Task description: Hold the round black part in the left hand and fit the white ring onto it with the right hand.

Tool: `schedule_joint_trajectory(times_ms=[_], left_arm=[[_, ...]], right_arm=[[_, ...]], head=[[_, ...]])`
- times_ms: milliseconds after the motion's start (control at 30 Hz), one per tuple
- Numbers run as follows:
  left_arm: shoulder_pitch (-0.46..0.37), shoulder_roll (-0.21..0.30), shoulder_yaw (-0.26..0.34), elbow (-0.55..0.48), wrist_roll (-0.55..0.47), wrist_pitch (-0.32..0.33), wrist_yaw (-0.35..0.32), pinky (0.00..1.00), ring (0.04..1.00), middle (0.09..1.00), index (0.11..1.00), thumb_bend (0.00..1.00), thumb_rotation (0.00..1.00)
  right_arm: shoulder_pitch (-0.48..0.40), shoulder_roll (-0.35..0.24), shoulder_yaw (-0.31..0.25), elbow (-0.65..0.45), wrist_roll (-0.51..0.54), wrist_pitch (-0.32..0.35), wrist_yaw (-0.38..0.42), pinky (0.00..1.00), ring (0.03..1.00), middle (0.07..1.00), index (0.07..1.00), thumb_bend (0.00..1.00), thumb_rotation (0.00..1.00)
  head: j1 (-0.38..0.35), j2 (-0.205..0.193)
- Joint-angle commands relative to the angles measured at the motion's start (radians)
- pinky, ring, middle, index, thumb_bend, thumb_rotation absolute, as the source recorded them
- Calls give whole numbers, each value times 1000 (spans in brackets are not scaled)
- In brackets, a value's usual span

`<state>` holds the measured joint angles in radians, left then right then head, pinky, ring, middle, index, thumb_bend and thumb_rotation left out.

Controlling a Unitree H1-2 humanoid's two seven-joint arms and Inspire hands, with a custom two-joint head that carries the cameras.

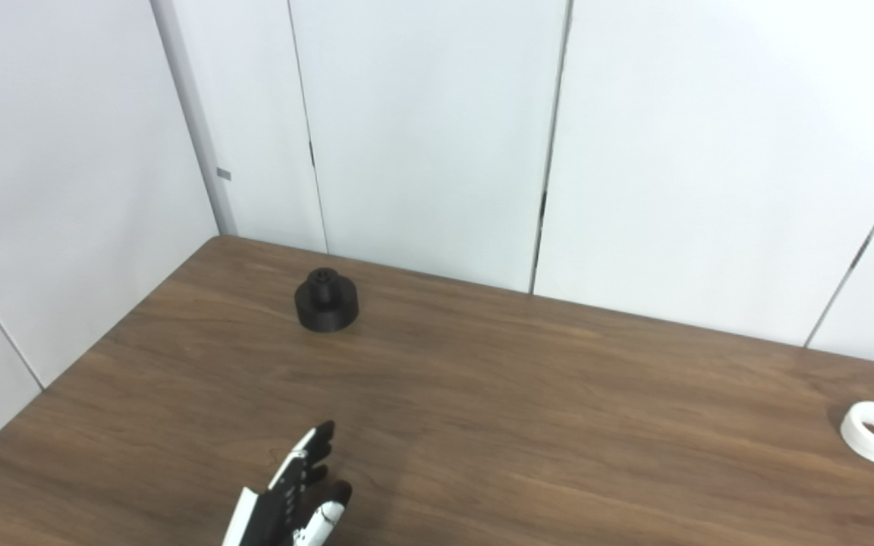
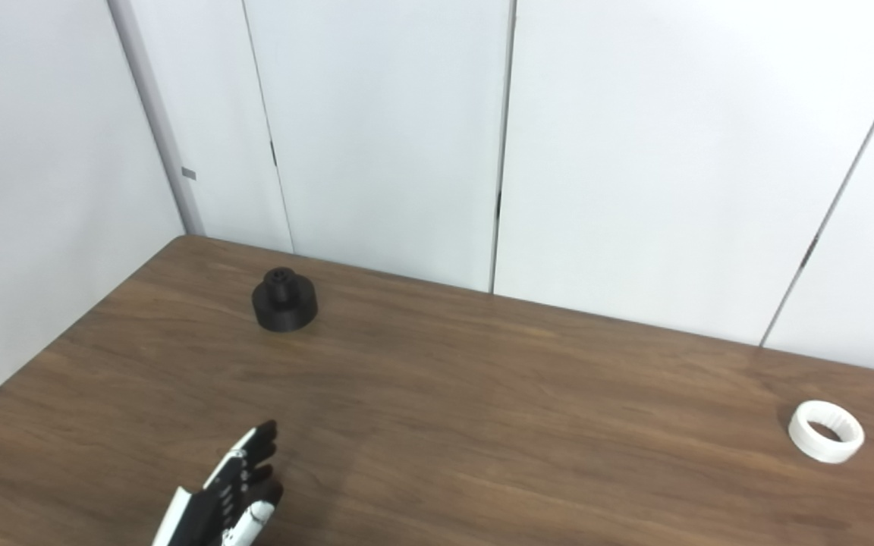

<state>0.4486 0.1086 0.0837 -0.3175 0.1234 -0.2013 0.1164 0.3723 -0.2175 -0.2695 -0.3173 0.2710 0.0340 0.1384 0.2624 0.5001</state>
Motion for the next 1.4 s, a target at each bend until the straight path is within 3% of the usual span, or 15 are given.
schedule_joint_trajectory(times_ms=[0,167,300,433,600,700,800,967,1367], left_arm=[[-22,-34,12,-70,30,10,19,878,919,936,932,666,528],[-91,11,57,-139,50,128,4,883,917,929,930,782,372],[-167,71,97,-173,109,237,-14,912,929,929,929,847,339],[-256,145,140,-179,166,340,-44,923,938,934,924,903,332],[-339,241,164,-168,223,475,-100,878,945,967,943,983,422],[-372,290,162,-120,259,483,-107,863,945,974,950,985,452],[-405,323,165,-65,276,485,-111,911,986,991,947,968,438],[-468,369,159,59,306,449,-83,951,1000,975,915,980,409],[-661,462,67,376,436,469,-57,1000,983,949,880,1000,459]], right_arm=[[-8,1,-4,-24,7,-37,-3,1000,1000,979,946,556,1000],[-10,2,-3,-17,6,-47,5,1000,980,961,943,550,1000],[-10,6,-2,-17,-7,-46,-2,1000,976,955,941,569,1000],[-11,11,2,-17,-11,-50,-1,1000,969,954,938,553,1000],[-15,16,4,-12,-14,-51,-2,1000,970,952,934,537,1000],[-17,18,5,-11,-14,-51,1,1000,977,956,934,538,1000],[-16,20,9,-25,-16,-42,1,1000,984,965,940,542,1000],[-13,18,11,-33,-20,-34,-1,1000,990,963,940,562,1000],[-10,29,13,-34,-19,-47,-6,1000,976,948,930,543,1000]], head=[[-2,2],[-6,5],[-5,6],[-4,6],[-5,6],[-16,9],[-20,11],[-24,14],[-31,17]])
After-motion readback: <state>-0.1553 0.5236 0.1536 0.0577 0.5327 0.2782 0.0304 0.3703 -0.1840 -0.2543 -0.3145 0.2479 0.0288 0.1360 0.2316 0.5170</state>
